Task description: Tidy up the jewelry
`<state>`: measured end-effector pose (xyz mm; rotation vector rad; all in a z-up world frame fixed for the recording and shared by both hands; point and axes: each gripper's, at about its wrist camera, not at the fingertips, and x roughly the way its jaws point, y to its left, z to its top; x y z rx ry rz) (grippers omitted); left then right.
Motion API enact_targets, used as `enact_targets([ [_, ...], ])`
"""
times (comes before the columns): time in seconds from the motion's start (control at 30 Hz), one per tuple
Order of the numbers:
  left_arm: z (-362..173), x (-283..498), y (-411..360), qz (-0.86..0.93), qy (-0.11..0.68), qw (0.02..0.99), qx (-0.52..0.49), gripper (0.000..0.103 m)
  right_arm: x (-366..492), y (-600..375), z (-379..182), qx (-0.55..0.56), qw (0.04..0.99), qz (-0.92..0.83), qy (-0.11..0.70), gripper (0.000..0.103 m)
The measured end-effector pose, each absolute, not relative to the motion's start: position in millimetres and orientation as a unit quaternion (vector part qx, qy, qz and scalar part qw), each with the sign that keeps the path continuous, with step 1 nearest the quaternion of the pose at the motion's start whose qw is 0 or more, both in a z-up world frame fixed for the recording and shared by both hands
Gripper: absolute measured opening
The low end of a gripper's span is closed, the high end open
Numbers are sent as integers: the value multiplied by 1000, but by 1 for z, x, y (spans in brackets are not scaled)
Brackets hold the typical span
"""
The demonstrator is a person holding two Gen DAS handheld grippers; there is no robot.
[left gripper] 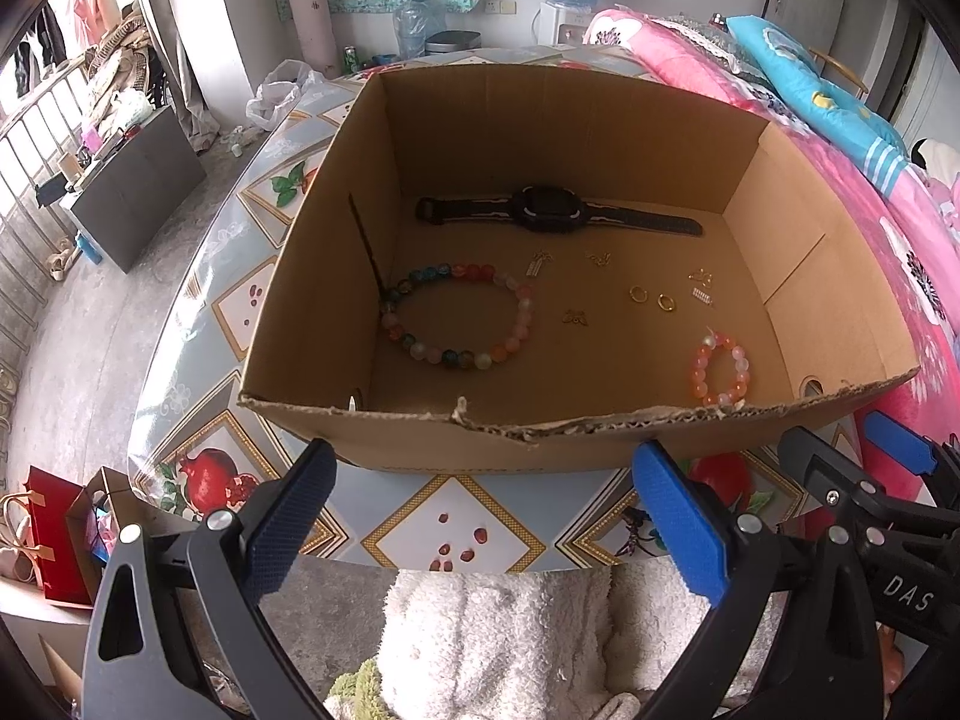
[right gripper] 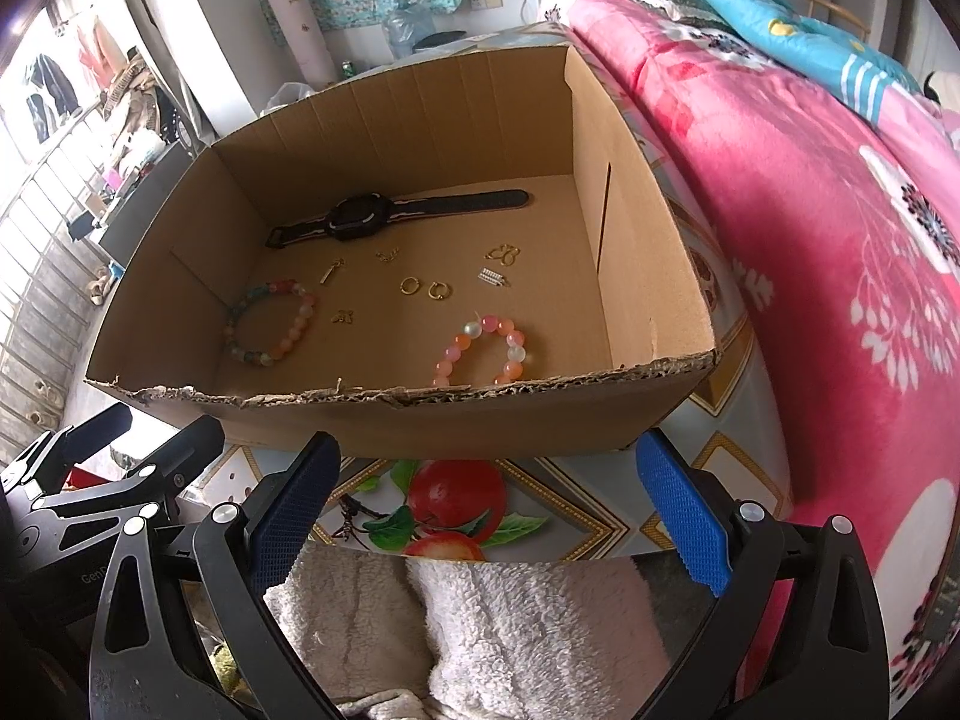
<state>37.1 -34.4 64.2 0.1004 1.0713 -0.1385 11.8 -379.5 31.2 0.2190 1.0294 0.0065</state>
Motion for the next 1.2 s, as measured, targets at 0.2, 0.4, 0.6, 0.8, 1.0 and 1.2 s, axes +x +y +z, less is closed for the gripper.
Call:
enact_targets([
  [0.2, 62, 37, -34, -65, 511, 856, 48, 97, 12, -379, 30, 106, 864, 3, 493, 95],
  [0.4, 63, 37, -34, -65, 511, 856, 48, 97, 12, -379, 30, 106, 864, 2, 493, 95],
  [0.6, 63, 37, -34, -65, 511, 856, 48, 97, 12, -378, 30, 106, 863, 2, 493, 95],
  [0.8, 62, 37, -34, -65, 511, 856, 49, 97, 12, -378, 30, 107, 863, 2, 494, 95],
  [1.0, 63, 37, -34, -65, 511, 856, 48, 97, 11, -377, 29, 107, 863, 2, 494, 95],
  [1.2, 62, 37, -34, -65, 511, 856, 49, 97, 12, -376, 29, 107, 863, 2, 494, 95],
])
